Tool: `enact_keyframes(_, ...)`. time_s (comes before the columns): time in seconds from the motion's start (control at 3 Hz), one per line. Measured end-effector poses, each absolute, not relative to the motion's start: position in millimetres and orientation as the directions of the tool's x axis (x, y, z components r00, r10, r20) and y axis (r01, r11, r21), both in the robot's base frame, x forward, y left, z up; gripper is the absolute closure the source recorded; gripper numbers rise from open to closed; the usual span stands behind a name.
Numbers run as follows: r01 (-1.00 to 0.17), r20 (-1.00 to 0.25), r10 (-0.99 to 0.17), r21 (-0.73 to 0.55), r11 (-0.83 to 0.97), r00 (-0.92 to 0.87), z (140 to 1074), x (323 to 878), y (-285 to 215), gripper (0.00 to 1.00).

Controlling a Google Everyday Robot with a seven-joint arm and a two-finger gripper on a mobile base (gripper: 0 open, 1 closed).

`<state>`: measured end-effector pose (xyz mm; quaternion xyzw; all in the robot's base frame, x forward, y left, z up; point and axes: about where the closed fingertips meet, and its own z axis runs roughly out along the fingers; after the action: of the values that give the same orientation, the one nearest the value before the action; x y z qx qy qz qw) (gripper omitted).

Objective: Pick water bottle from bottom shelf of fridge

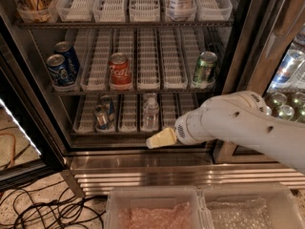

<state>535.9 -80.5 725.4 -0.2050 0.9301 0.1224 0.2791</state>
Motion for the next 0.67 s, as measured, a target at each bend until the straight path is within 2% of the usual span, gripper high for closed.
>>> enact_keyframes(0.67,-0.434,-0.685,-0.314,0.003,0.901,-0.657,722,592,-57,0.00)
